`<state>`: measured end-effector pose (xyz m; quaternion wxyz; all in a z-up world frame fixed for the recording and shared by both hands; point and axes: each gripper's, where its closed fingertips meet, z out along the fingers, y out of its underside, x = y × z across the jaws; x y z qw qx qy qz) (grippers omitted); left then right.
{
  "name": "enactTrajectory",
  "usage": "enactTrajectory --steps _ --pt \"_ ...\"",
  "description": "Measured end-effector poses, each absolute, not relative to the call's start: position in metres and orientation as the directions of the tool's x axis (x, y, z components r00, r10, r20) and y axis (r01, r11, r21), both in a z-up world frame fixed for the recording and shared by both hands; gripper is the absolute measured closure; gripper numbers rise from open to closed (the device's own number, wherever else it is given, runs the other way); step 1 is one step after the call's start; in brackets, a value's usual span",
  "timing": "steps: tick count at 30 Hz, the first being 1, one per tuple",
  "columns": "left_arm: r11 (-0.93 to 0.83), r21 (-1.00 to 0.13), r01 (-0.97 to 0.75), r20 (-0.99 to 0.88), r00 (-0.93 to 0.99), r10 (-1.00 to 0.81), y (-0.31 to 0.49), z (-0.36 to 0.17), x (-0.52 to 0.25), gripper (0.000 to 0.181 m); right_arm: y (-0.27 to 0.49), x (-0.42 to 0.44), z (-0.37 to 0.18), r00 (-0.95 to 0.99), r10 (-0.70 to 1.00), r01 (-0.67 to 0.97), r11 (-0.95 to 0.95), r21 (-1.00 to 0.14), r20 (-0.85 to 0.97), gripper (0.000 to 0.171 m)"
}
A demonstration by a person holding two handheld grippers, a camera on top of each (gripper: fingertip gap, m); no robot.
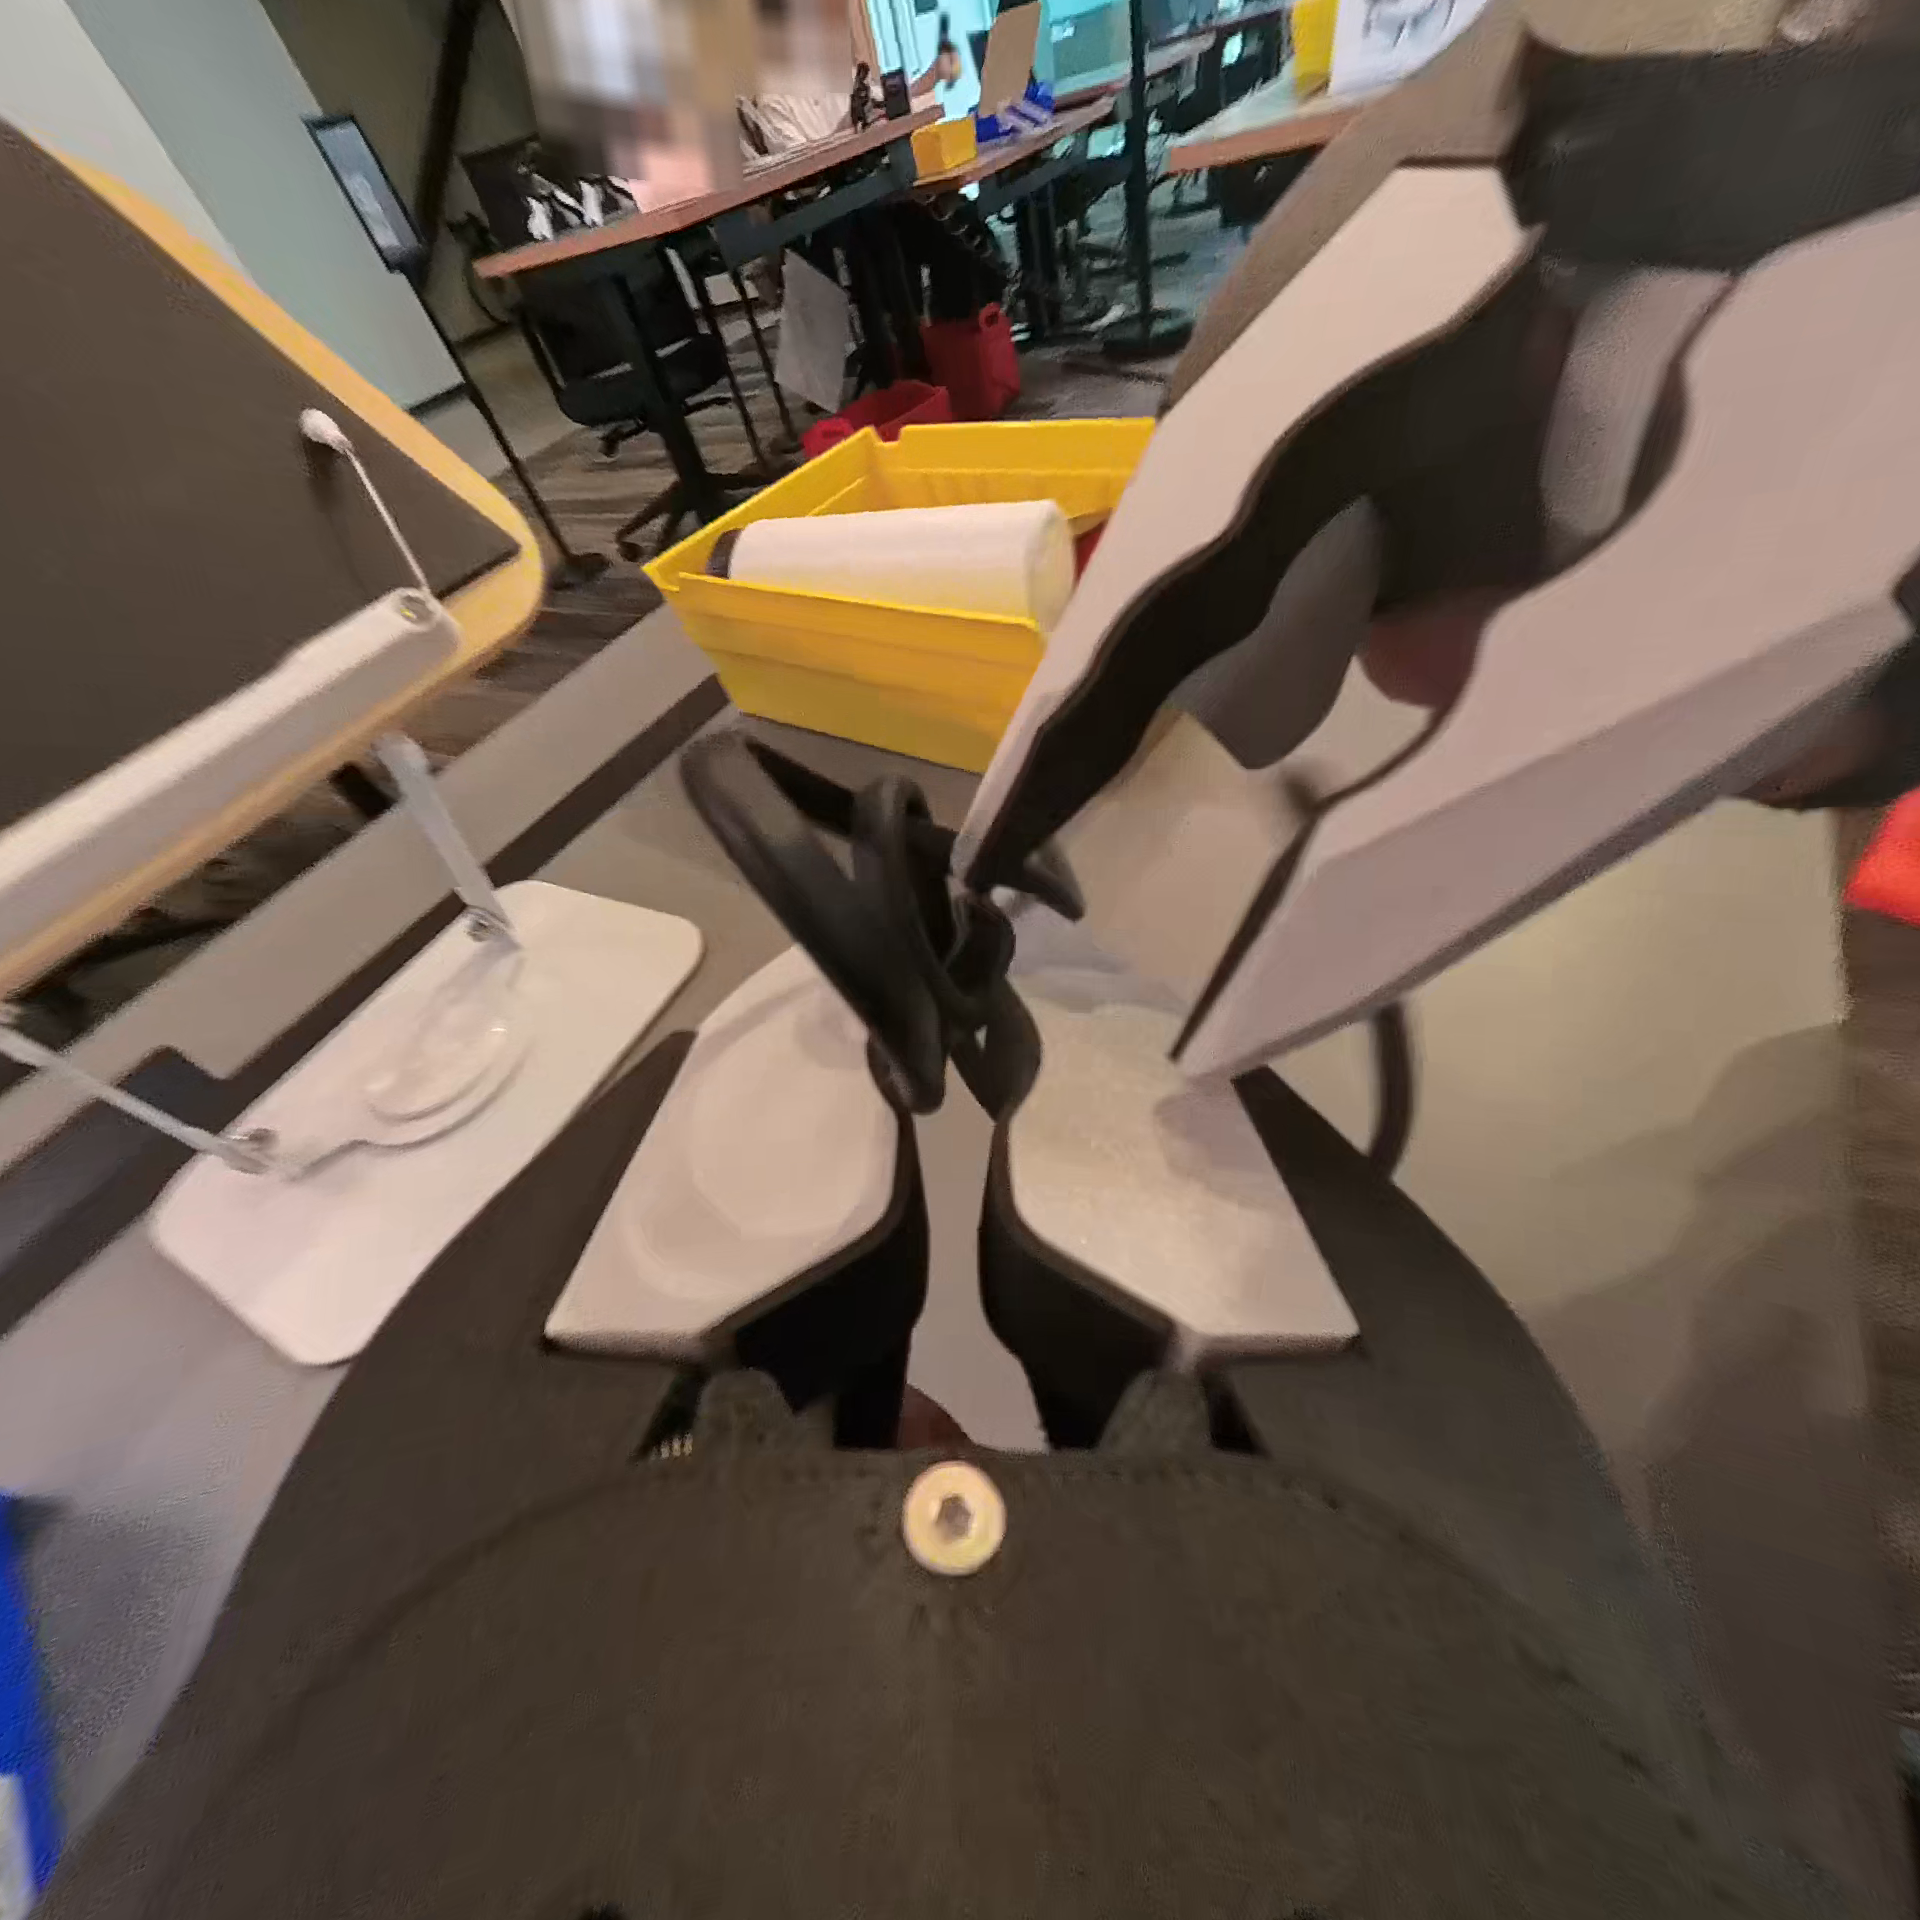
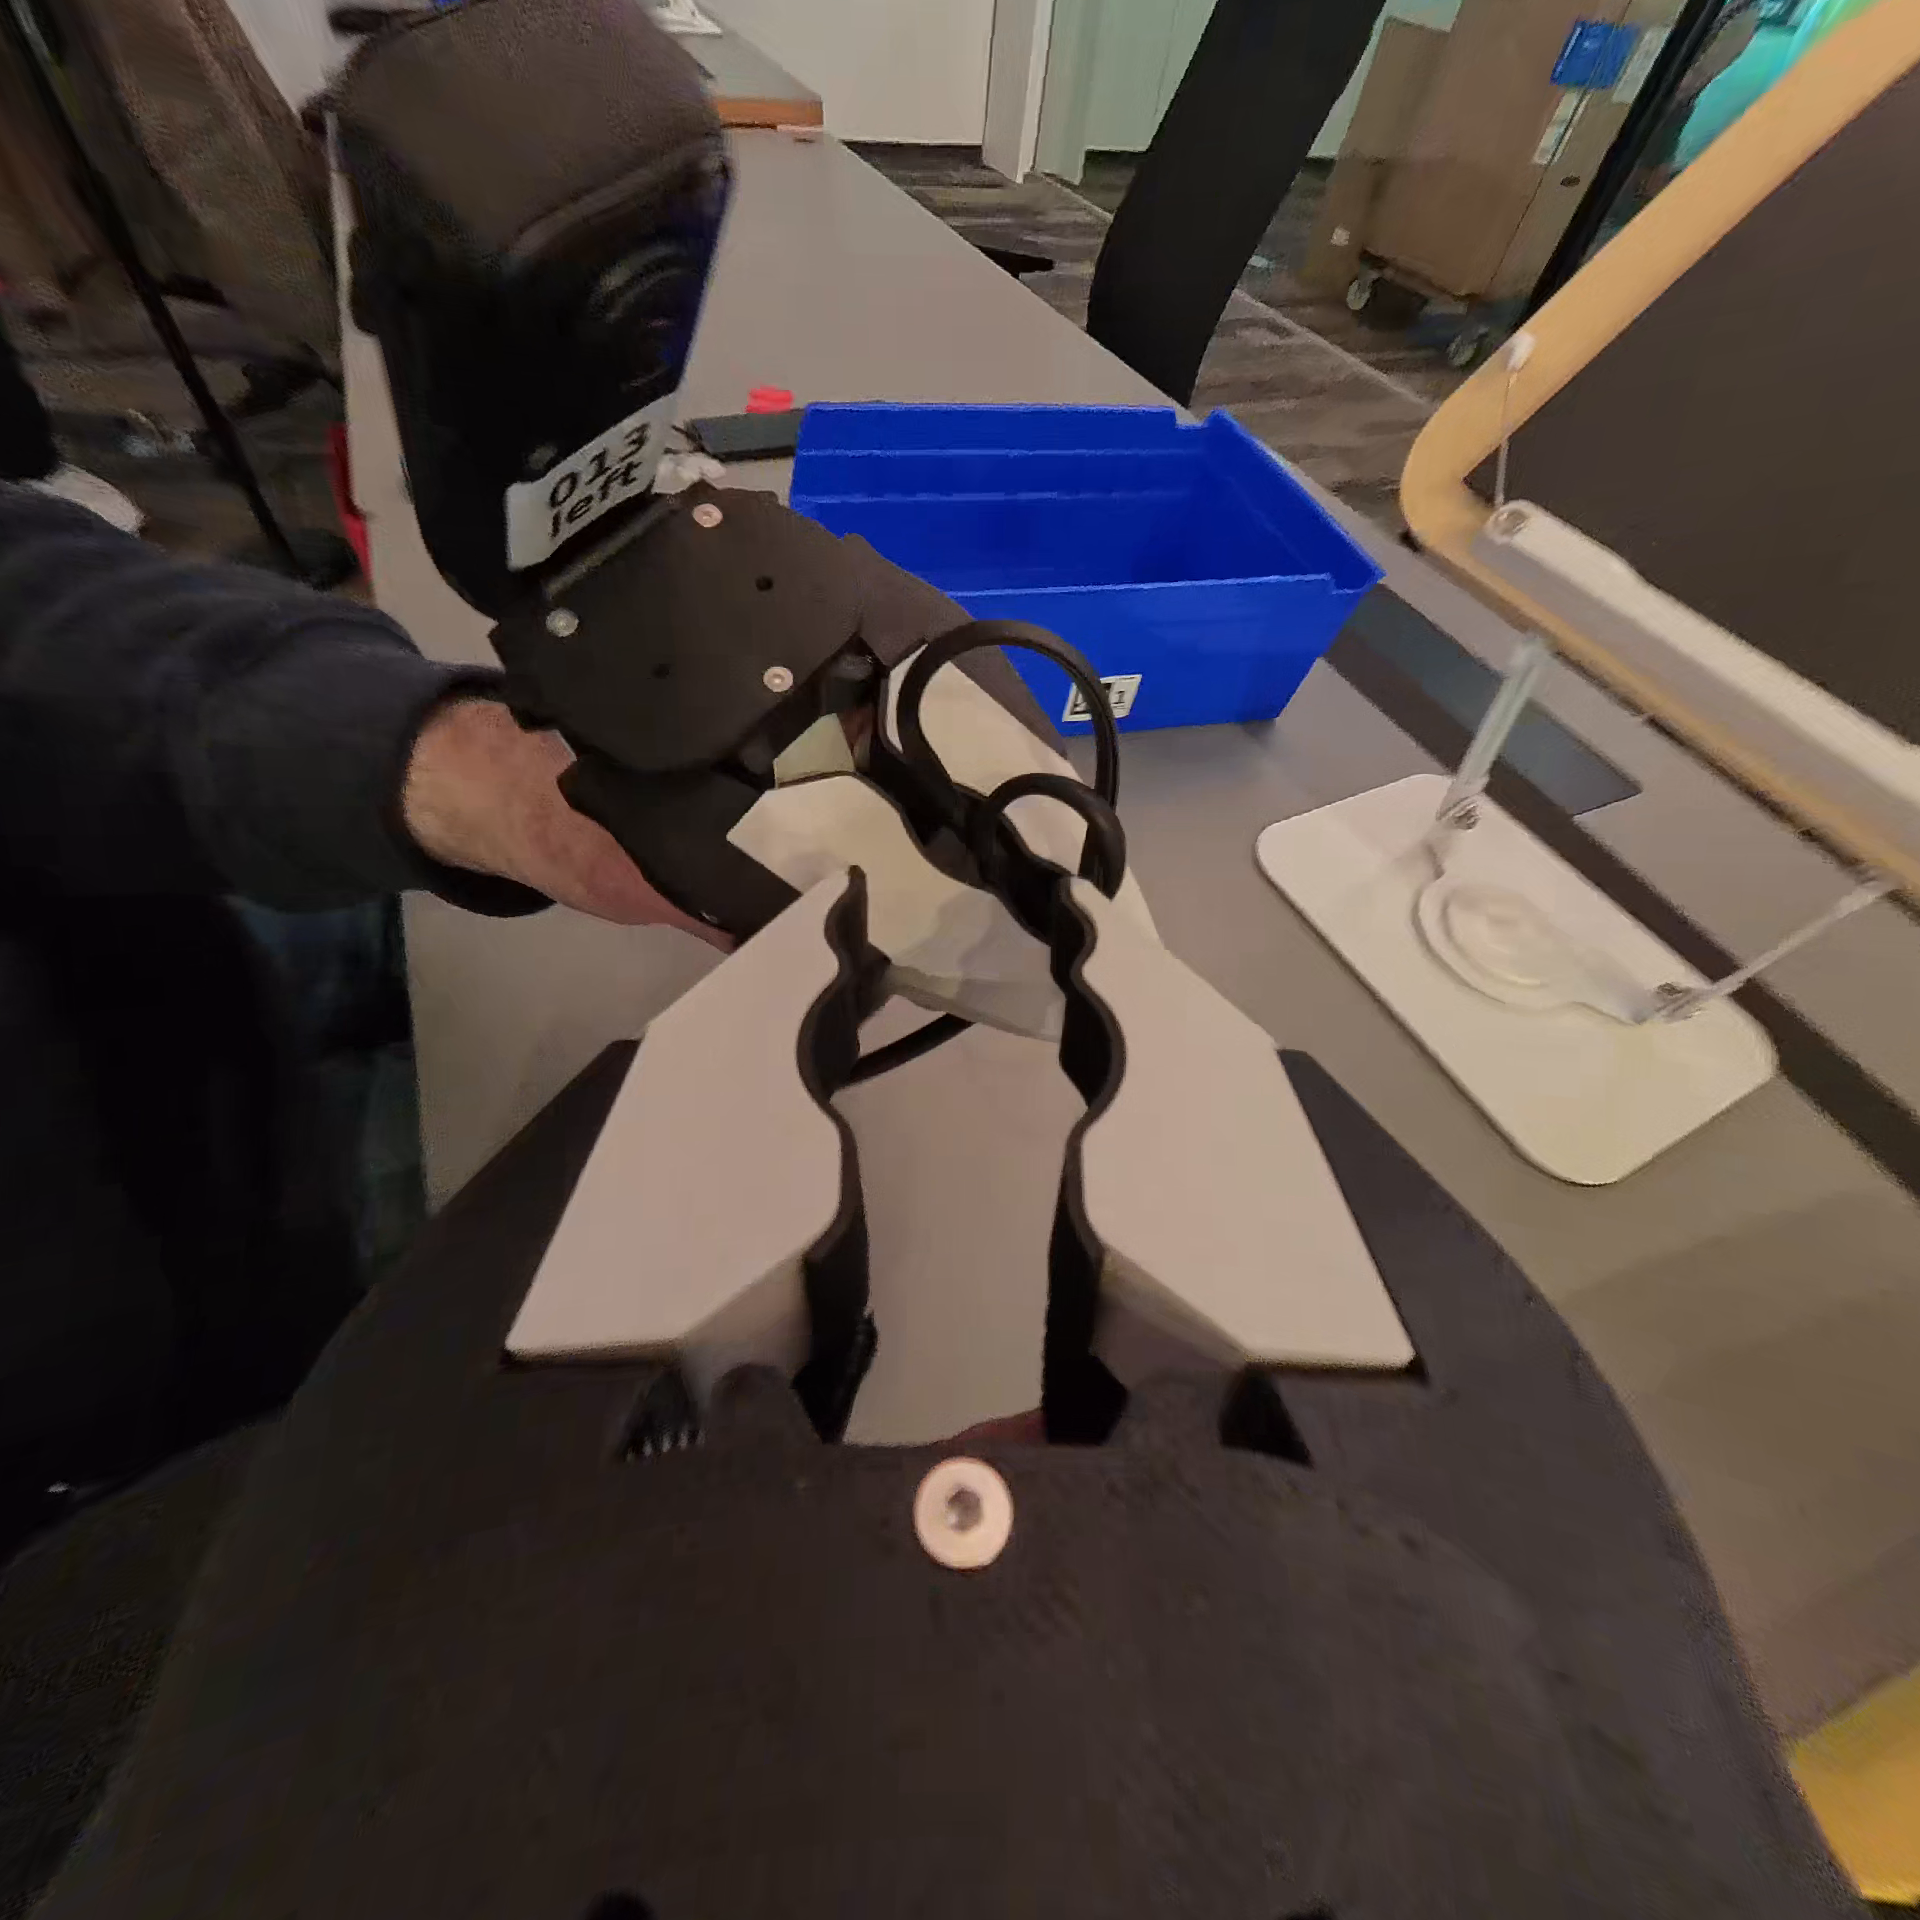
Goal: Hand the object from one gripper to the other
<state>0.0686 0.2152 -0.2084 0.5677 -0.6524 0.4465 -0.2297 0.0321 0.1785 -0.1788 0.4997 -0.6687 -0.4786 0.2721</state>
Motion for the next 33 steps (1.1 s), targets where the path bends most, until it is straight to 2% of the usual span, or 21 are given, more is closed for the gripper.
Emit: enactTrajectory --steps 3,8,11,14,17,18,23,24,26,30,33 --pt "-0.039 -0.972 -0.230 -0.071 0.452 -0.889 0.207 -0.207 0.074 0.176 0.177 0.036 -0.173 0.374 0.914 0.377 0.005 -0.926 0.157 0.137" --pt "-0.124 -0.979 -0.161 0.055 0.379 -0.924 0.199 -0.207 0.074 0.176 0.175 0.056 -0.156 0.327 0.913 0.354 0.121 -0.927 0.244 0.131" --pt "-0.190 -0.977 -0.096 0.153 0.304 -0.940 0.195 -0.200 0.071 0.176 0.177 0.078 -0.149 0.302 0.884 0.403 0.220 -0.888 0.356 0.133" --pt "-0.285 -0.956 -0.065 0.266 0.218 -0.939 0.191 -0.193 0.068 0.176 0.173 0.092 -0.157 0.230 0.810 0.491 0.382 -0.783 0.540 0.135" --pt "-0.355 -0.933 -0.060 0.348 0.111 -0.931 0.184 -0.184 0.068 0.176 0.174 0.098 -0.175 0.117 0.657 0.630 0.531 -0.567 0.745 0.137" --pt "-0.367 -0.929 -0.054 0.361 0.091 -0.928 0.183 -0.180 0.067 0.176 0.172 0.097 -0.180 0.086 0.629 0.640 0.560 -0.527 0.773 0.137" --pt "-0.449 -0.894 -0.019 0.449 -0.014 -0.893 0.177 -0.163 0.062 0.176 0.163 0.100 -0.184 0.028 0.564 0.614 0.642 -0.459 0.826 0.129" --pt "-0.474 -0.880 -0.016 0.474 -0.052 -0.879 0.174 -0.160 0.061 0.176 0.163 0.104 -0.180 0.039 0.569 0.593 0.649 -0.477 0.822 0.129" --pt "-0.486 -0.874 -0.007 0.485 -0.077 -0.871 0.172 -0.157 0.060 0.176 0.171 0.118 -0.169 0.096 0.578 0.563 0.640 -0.523 0.811 0.133" --pt "-0.494 -0.869 -0.017 0.493 -0.105 -0.864 0.167 -0.153 0.060 0.176 0.176 0.130 -0.176 0.005 0.527 0.632 0.657 -0.411 0.850 0.140" --pt "-0.491 -0.871 -0.008 0.489 -0.104 -0.866 0.169 -0.150 0.059 0.176 0.148 0.117 -0.175 -0.041 0.592 0.568 0.677 -0.469 0.805 0.148"
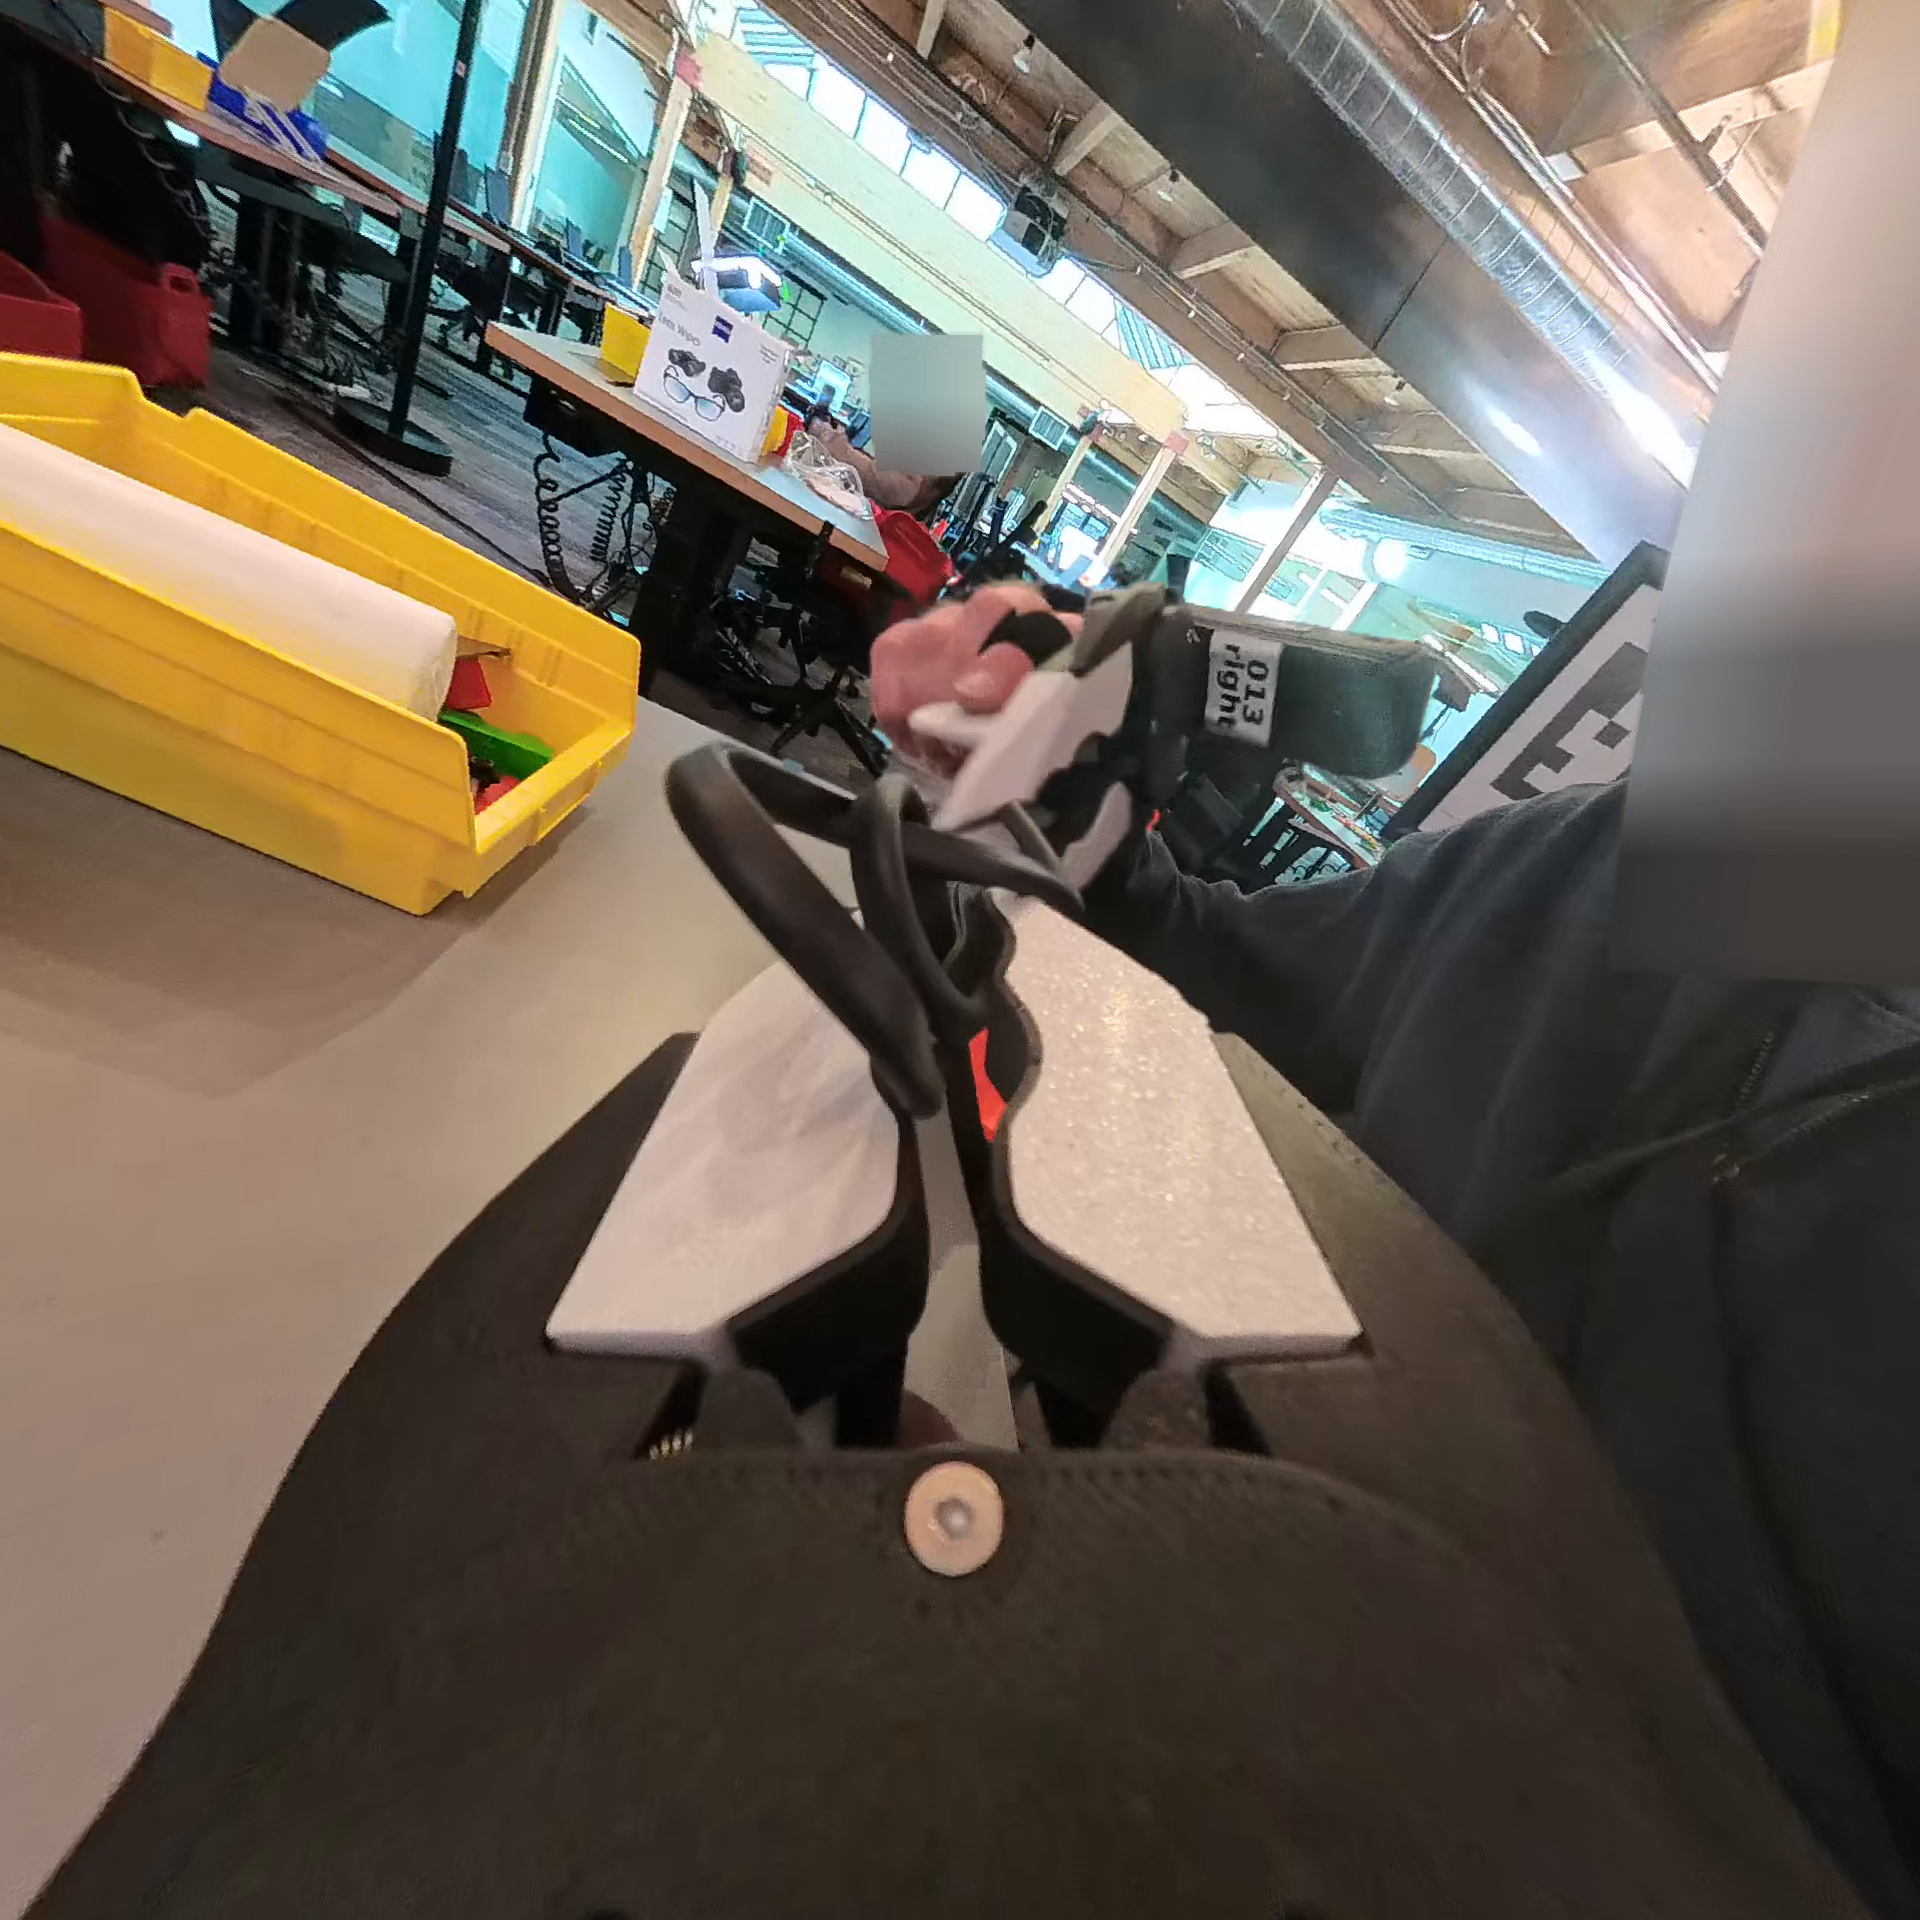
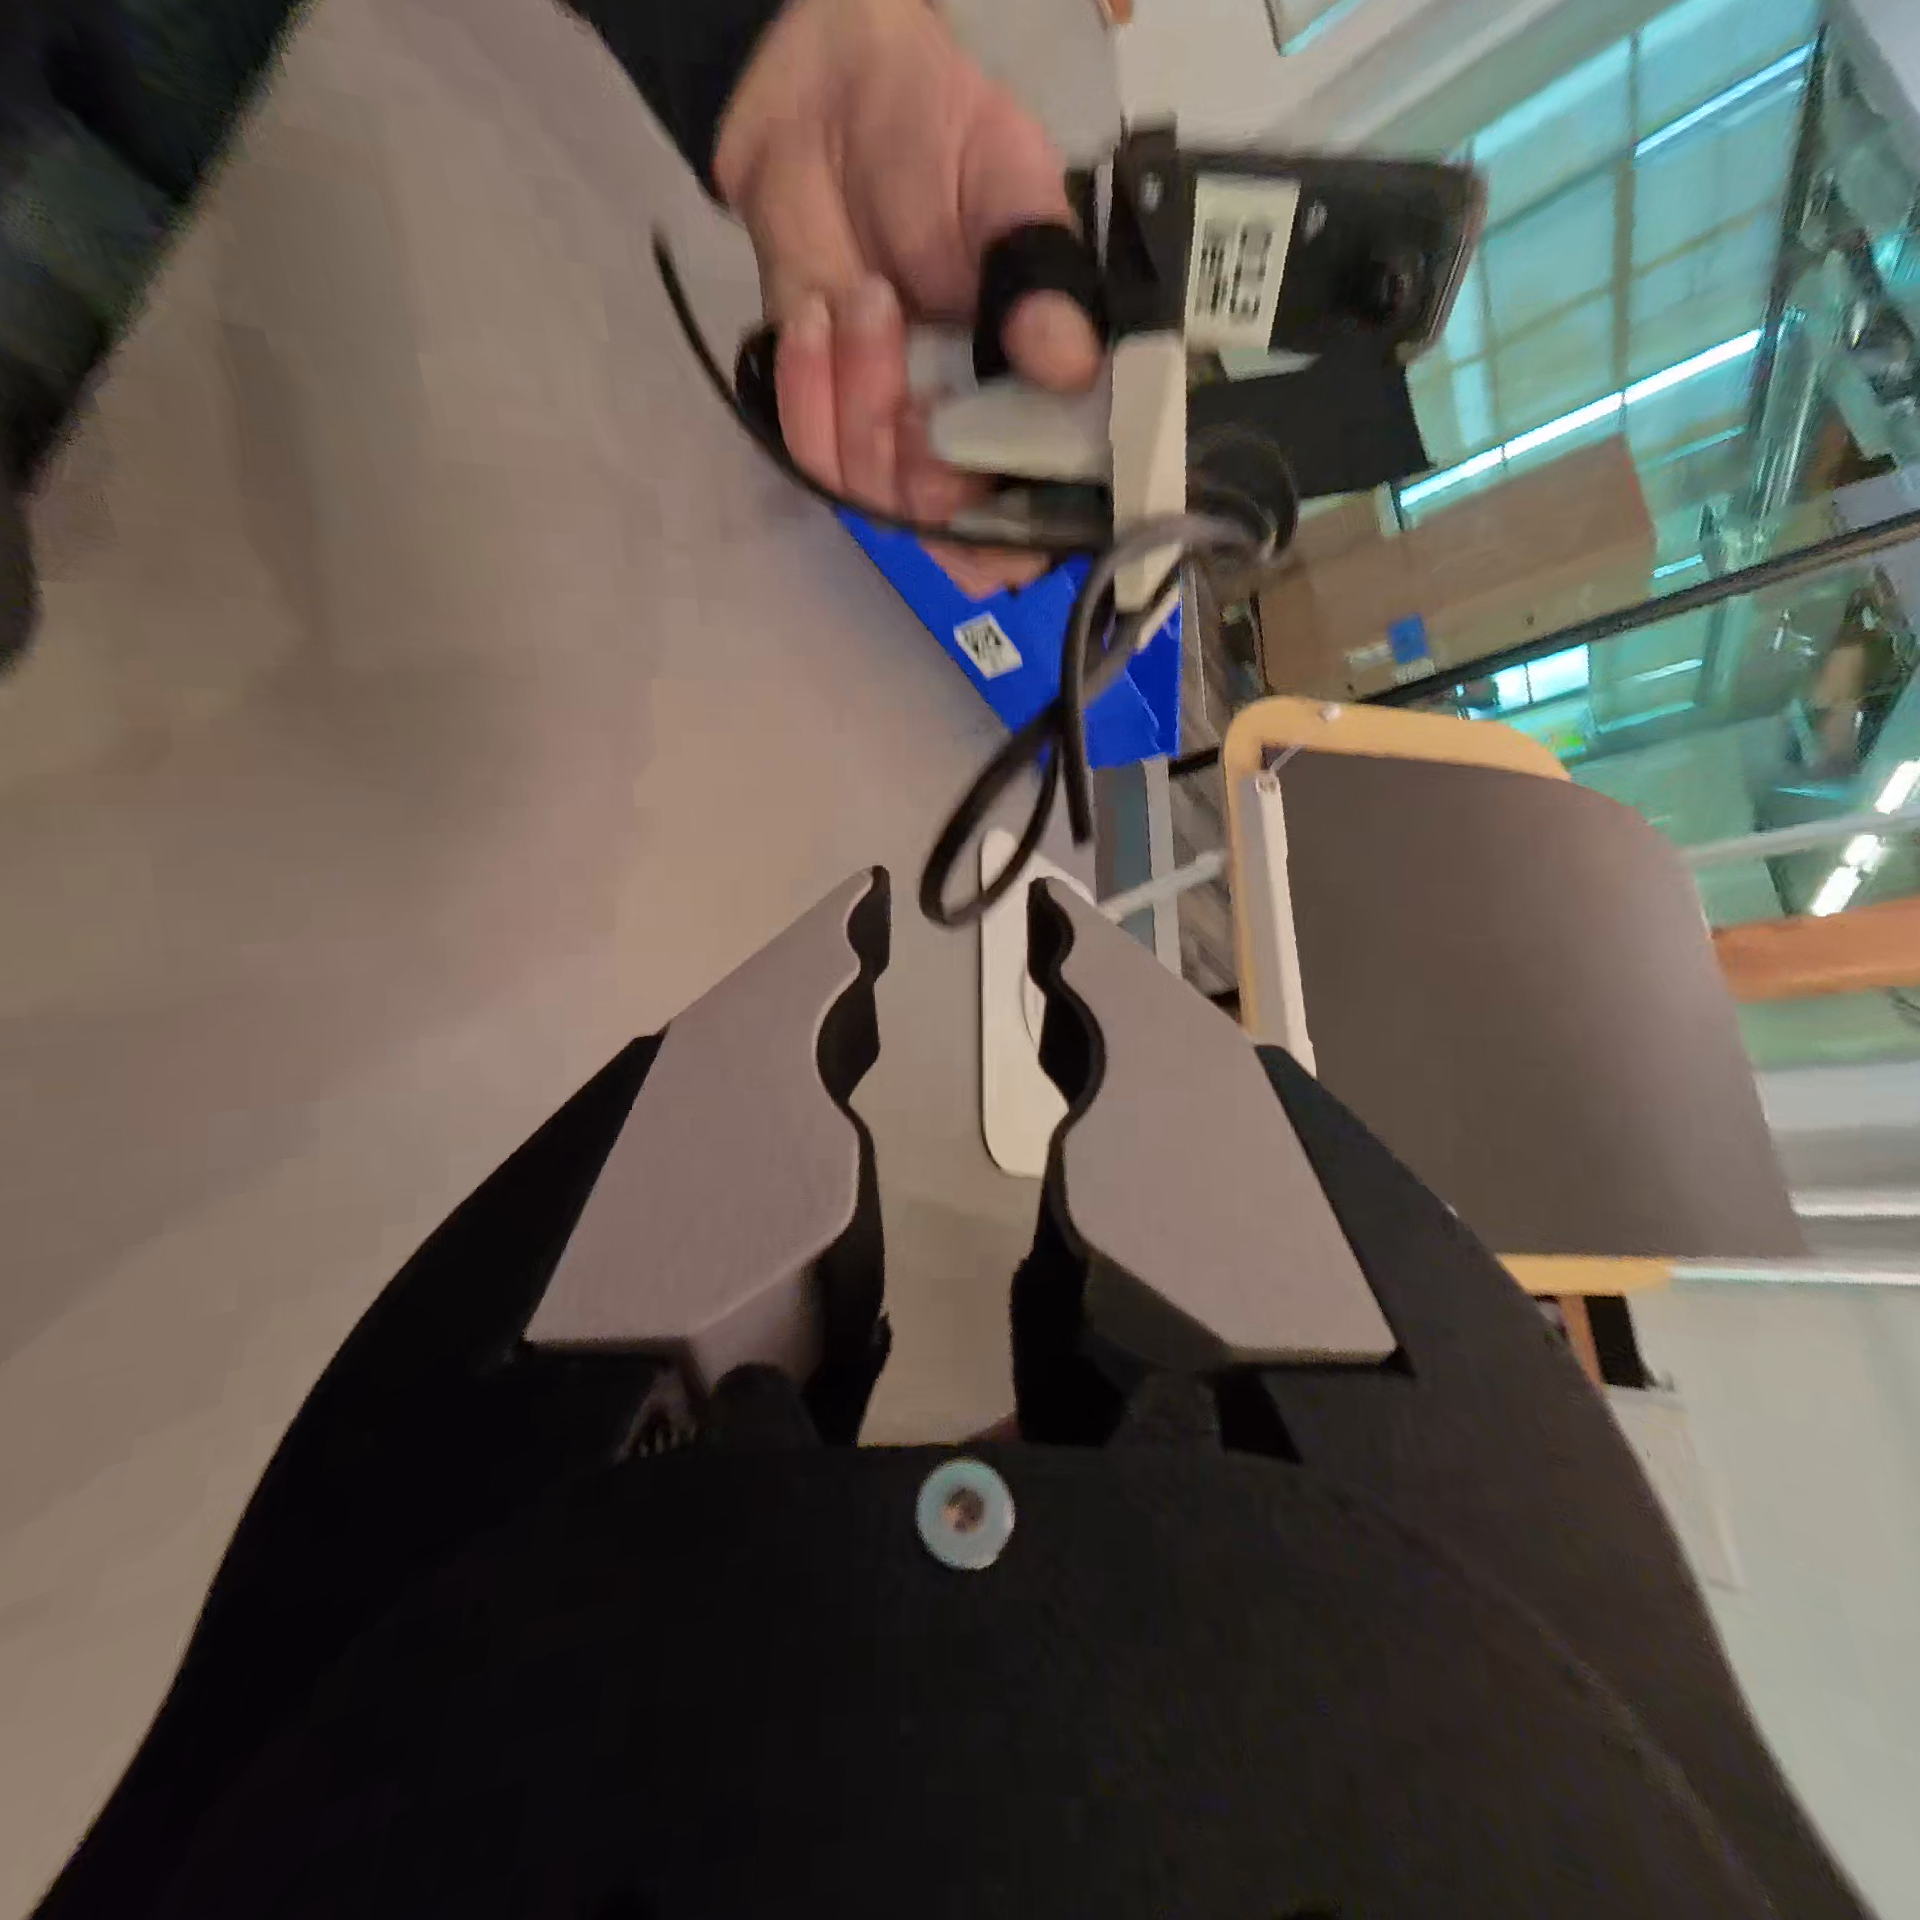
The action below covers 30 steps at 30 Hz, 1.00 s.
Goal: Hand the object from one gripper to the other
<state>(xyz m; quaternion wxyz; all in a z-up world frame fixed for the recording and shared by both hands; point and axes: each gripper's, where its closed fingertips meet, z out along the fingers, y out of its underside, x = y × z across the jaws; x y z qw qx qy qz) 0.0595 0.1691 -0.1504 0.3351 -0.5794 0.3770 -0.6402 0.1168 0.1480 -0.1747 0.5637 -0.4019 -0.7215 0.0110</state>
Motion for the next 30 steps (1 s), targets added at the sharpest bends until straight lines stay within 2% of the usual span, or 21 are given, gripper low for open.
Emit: enactTrajectory --steps 3,6,11,13,15,17,21,24,30 --pt "-0.501 -0.866 0.006 0.495 -0.137 -0.858 0.166 -0.146 0.060 0.176 0.144 0.112 -0.158 0.039 0.559 0.523 0.695 -0.494 0.828 0.146" --pt "-0.509 -0.861 -0.017 0.501 -0.205 -0.841 0.155 -0.143 0.064 0.176 0.161 0.121 -0.146 0.070 0.468 0.552 0.717 -0.425 0.881 0.141" --pt "-0.458 -0.881 -0.118 0.470 -0.329 -0.819 0.129 -0.137 0.063 0.176 0.165 0.112 -0.143 -0.134 0.213 0.619 0.781 -0.086 0.968 0.127" --pt "-0.451 -0.878 -0.160 0.477 -0.370 -0.797 0.122 -0.137 0.063 0.176 0.155 0.097 -0.139 -0.191 0.112 0.583 0.812 0.021 0.975 0.111" --pt "-0.439 -0.876 -0.203 0.482 -0.420 -0.769 0.113 -0.138 0.063 0.176 0.144 0.087 -0.135 -0.233 0.046 0.544 0.834 0.091 0.971 0.108" --pt "-0.412 -0.876 -0.251 0.483 -0.464 -0.743 0.103 -0.140 0.062 0.176 0.138 0.081 -0.129 -0.242 0.040 0.512 0.854 0.093 0.969 0.106" --pt "-0.387 -0.857 -0.339 0.513 -0.500 -0.698 0.092 -0.148 0.066 0.175 0.133 0.064 -0.135 -0.302 -0.015 0.464 0.871 0.161 0.953 0.108" --pt "-0.370 -0.844 -0.388 0.533 -0.533 -0.657 0.083 -0.150 0.069 0.175 0.129 0.049 -0.150 -0.379 -0.113 0.426 0.860 0.281 0.918 0.116" --pt "-0.334 -0.809 -0.484 0.581 -0.571 -0.581 0.063 -0.161 0.072 0.175 0.124 0.037 -0.166 -0.438 -0.180 0.382 0.850 0.363 0.881 0.135"
